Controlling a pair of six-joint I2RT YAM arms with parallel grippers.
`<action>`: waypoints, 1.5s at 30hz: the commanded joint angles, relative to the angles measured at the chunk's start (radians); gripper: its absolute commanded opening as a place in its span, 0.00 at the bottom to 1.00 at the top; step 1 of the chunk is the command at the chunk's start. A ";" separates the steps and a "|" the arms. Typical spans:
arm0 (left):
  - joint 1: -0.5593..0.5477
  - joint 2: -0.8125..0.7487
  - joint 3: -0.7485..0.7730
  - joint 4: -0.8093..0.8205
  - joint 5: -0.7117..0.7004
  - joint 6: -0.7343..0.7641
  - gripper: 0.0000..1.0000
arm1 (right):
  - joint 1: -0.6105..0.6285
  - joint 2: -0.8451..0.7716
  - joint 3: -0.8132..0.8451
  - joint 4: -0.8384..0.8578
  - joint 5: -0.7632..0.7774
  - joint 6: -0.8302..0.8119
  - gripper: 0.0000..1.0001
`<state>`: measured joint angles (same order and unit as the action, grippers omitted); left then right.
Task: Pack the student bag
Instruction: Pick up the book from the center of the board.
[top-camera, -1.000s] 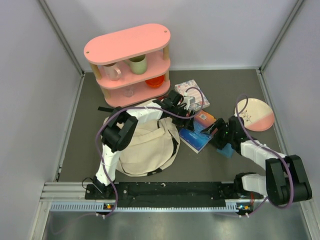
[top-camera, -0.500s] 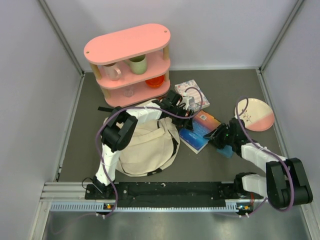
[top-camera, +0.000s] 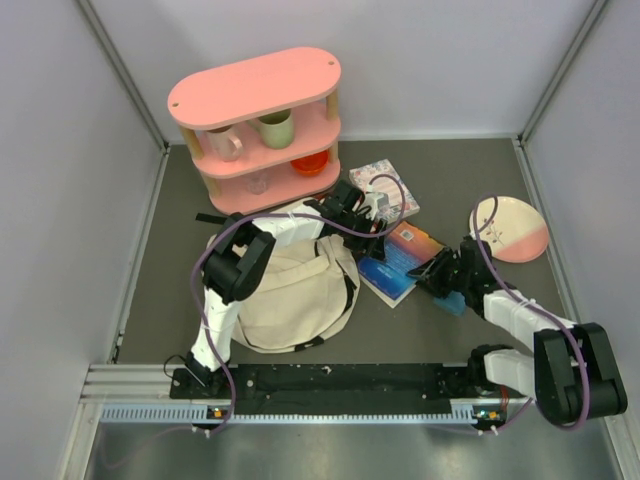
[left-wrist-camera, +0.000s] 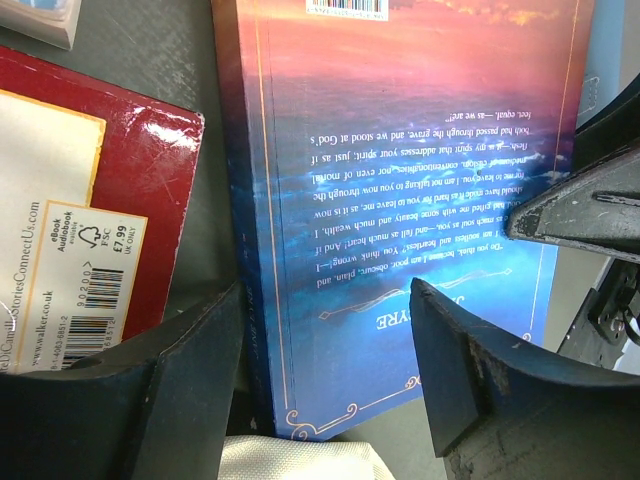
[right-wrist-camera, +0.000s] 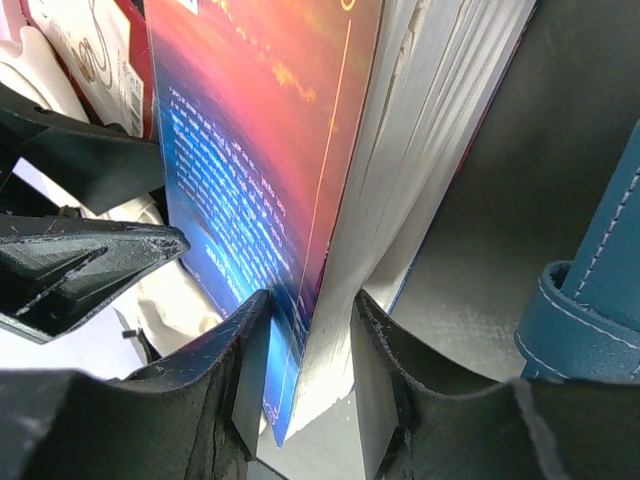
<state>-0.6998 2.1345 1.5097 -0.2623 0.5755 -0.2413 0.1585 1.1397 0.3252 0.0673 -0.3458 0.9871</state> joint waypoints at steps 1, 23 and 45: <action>-0.040 -0.051 -0.003 0.008 0.158 -0.038 0.69 | 0.009 -0.025 0.026 0.189 -0.093 0.007 0.38; 0.011 -0.217 -0.066 0.050 -0.034 -0.059 0.79 | 0.009 -0.245 0.063 0.014 -0.068 -0.053 0.00; 0.114 -0.361 -0.167 0.146 0.110 -0.096 0.86 | 0.006 -0.504 0.178 0.078 -0.301 -0.053 0.00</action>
<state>-0.5907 1.8488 1.3411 -0.1795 0.6361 -0.3248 0.1616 0.7067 0.3935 -0.0536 -0.5587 0.9356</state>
